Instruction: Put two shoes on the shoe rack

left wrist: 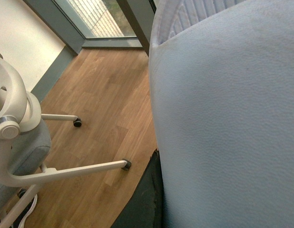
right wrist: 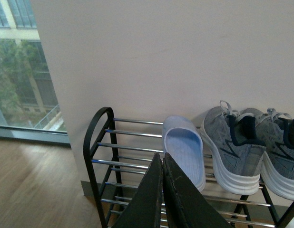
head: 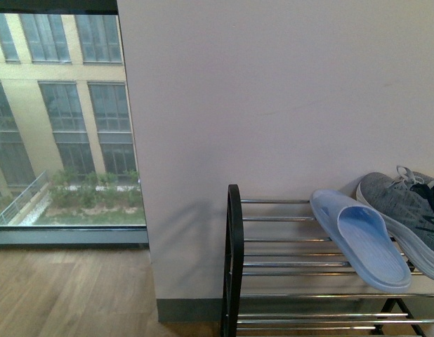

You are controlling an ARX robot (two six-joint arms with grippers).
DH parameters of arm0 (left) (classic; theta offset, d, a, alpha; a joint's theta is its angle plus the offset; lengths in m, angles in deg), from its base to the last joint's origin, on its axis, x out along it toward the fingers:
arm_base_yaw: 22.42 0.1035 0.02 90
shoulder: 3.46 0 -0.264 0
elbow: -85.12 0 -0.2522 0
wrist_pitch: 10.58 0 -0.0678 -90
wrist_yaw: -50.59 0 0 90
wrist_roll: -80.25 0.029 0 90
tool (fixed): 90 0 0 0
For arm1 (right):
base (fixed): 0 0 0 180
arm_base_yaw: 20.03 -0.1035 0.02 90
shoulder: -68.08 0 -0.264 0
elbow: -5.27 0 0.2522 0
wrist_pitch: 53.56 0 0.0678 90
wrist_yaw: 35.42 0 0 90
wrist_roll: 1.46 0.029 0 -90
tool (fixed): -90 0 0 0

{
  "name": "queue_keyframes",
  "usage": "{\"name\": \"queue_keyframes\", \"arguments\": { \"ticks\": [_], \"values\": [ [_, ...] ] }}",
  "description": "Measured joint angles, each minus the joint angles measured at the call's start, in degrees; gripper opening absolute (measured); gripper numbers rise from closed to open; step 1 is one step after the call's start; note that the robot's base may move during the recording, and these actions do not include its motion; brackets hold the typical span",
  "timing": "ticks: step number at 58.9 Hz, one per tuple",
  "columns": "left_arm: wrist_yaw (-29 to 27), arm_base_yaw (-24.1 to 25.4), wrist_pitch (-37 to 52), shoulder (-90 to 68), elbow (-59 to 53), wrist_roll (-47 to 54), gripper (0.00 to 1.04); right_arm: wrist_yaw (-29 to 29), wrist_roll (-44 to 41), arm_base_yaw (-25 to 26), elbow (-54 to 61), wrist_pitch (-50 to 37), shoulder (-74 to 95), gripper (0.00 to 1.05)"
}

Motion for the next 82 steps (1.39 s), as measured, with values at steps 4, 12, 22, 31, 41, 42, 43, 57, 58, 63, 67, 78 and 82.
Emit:
{"name": "queue_keyframes", "arguments": {
  "ticks": [4, 12, 22, 31, 41, 42, 43, 57, 58, 63, 67, 78, 82],
  "values": [
    [0.00, 0.00, 0.00, 0.00, 0.00, 0.00, 0.02, 0.00, 0.00, 0.00, 0.00, 0.81, -0.79, 0.02],
    [0.00, 0.00, 0.00, -0.02, 0.00, 0.00, 0.02, 0.00, 0.02, 0.00, -0.02, 10.71, -9.84, 0.02],
    [0.02, 0.00, 0.00, 0.00, 0.00, 0.00, 0.02, -0.04, 0.02, 0.00, -0.02, 11.13, -10.73, 0.02],
    [-0.02, 0.00, 0.00, 0.00, 0.00, 0.00, 0.02, -0.04, 0.00, 0.00, -0.02, 11.13, -10.84, 0.05],
    [0.00, 0.00, 0.00, 0.00, 0.00, 0.00, 0.02, -0.04, 0.00, 0.00, 0.00, 11.13, -10.86, 0.32],
    [0.00, 0.00, 0.00, 0.00, 0.00, 0.00, 0.02, -0.04, 0.00, 0.00, -0.02, 11.13, -10.86, 0.34],
    [0.02, 0.00, 0.00, -0.02, 0.00, 0.00, 0.02, -0.04, 0.00, 0.00, -0.02, 11.13, -10.91, 0.37],
    [-0.17, 0.09, 0.00, 0.00, 0.00, 0.00, 0.02, 0.20, 0.00, 0.00, -0.02, 11.13, -10.91, 0.72],
    [-0.15, 0.09, 0.00, 0.00, 0.00, 0.00, 0.02, 0.20, 0.00, 0.00, -0.02, 11.13, -10.91, 0.74],
    [-0.13, 0.09, 0.00, 0.02, 0.00, 0.00, 0.02, 0.15, 0.00, 0.00, -0.02, 11.13, -10.93, 0.88],
    [-0.02, 0.09, 0.00, 0.00, 0.00, 0.00, 0.02, 0.15, 0.02, 0.00, -0.02, 11.17, -10.93, 0.97],
    [15.19, -1.31, 6.71, -2.03, 0.24, -12.07, 0.02, -0.44, 0.17, -0.11, -0.02, 11.30, -10.99, 0.95],
    [18.14, -6.38, 9.66, -8.00, 3.63, -20.44, 0.02, -0.39, 0.17, -0.11, -0.02, 11.30, -10.97, 0.95]
  ]
}}
